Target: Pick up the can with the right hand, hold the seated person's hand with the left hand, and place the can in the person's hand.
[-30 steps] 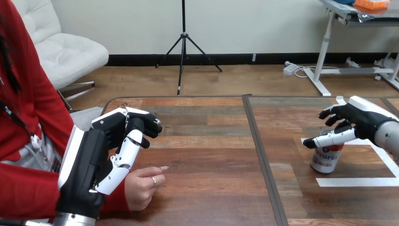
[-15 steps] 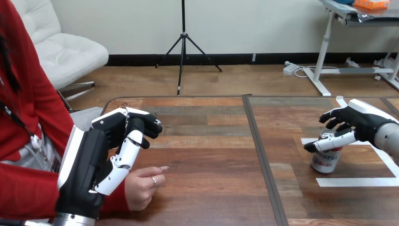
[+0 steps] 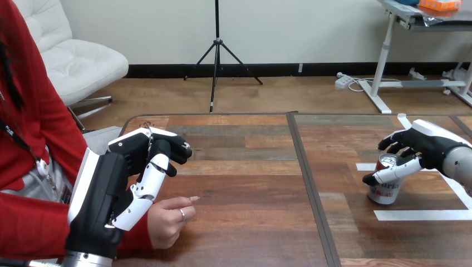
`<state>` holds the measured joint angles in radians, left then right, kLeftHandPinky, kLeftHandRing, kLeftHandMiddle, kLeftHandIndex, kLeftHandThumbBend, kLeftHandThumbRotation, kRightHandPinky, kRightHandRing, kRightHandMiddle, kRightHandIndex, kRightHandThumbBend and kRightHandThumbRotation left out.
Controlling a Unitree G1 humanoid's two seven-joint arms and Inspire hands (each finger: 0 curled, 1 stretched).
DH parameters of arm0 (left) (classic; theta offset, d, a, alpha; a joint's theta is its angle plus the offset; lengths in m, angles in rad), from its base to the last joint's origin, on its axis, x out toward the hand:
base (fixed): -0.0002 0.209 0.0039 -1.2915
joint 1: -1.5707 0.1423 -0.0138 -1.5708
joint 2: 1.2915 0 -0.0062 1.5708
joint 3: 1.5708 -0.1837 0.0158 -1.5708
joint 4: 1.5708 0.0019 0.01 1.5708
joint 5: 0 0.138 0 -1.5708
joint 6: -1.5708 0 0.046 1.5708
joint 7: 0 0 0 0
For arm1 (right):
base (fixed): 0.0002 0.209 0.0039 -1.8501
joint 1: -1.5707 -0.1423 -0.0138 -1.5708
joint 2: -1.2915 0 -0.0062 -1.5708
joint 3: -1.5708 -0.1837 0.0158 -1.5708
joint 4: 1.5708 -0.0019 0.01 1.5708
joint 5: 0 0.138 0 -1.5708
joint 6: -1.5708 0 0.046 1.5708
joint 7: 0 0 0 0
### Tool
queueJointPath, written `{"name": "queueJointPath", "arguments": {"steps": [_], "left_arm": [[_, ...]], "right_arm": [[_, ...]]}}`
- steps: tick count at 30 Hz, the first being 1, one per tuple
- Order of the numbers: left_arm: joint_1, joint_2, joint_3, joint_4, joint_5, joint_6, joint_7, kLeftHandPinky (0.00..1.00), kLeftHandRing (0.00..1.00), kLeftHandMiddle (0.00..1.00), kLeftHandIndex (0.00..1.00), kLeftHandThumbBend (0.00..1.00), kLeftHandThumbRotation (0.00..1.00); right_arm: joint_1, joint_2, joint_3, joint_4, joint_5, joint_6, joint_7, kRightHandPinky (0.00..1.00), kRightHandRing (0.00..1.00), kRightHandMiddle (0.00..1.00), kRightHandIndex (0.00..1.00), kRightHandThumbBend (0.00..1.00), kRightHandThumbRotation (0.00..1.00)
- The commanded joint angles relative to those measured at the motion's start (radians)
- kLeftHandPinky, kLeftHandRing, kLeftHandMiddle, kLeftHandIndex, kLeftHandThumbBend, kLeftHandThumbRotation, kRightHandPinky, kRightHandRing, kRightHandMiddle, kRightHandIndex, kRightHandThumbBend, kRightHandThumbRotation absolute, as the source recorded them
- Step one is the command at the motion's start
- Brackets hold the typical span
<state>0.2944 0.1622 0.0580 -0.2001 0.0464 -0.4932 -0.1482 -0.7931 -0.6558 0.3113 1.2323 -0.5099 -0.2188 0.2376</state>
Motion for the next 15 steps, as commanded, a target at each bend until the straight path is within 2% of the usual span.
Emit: {"name": "queueJointPath", "arguments": {"steps": [1, 15], "left_arm": [[-0.034, 0.013, 0.01, -0.027, -0.003, -0.012, 0.003, 0.44, 0.55, 0.55, 0.52, 0.08, 0.66], [-0.031, 0.01, 0.013, -0.031, 0.007, -0.007, 0.016, 0.45, 0.56, 0.55, 0.53, 0.08, 0.66]], "right_arm": [[-0.061, -0.004, 0.002, 0.002, -0.004, 0.007, 0.001, 0.67, 0.8, 0.83, 0.81, 1.0, 0.36], [-0.055, 0.005, 0.011, 0.002, -0.01, 0.037, 0.004, 0.67, 0.8, 0.83, 0.8, 1.0, 0.3]]}}
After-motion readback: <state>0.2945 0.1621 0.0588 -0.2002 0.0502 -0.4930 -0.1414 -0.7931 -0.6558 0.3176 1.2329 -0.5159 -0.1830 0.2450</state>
